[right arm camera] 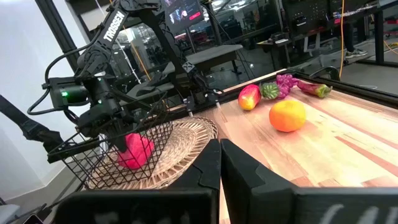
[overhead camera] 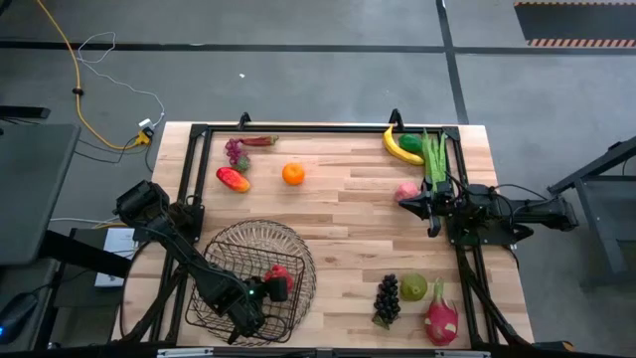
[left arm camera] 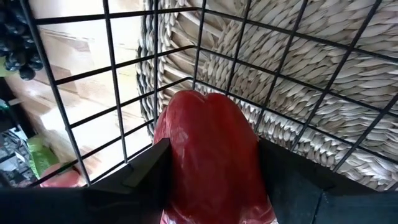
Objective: Build produce basket
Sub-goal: Put the red bell pepper into the black wire basket
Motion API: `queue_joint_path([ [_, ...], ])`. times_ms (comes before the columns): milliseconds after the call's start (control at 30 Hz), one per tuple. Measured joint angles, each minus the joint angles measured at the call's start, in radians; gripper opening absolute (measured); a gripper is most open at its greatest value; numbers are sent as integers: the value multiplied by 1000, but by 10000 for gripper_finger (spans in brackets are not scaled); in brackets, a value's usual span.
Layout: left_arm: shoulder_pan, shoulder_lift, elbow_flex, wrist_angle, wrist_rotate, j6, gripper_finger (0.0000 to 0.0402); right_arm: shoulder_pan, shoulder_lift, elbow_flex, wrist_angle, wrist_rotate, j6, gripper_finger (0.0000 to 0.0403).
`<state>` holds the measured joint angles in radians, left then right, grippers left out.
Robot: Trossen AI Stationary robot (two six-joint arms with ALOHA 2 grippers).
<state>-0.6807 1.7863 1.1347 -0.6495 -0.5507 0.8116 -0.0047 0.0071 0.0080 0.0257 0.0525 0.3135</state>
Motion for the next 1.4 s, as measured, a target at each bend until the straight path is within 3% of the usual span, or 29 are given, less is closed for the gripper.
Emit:
queue_joint_path([
  [633,2,-2,23,-68,15,-68,217,0,0,0,0,0,0,0],
  [867,3,-2,40,-62,-51,-125,225,0,0,0,0,0,0,0],
  [1133,3,-2,40,-73,-30,-129,226,0,0,0,0,0,0,0],
  [1400,7,-2,40,-89,8,-155,269,0,0,0,0,0,0,0],
])
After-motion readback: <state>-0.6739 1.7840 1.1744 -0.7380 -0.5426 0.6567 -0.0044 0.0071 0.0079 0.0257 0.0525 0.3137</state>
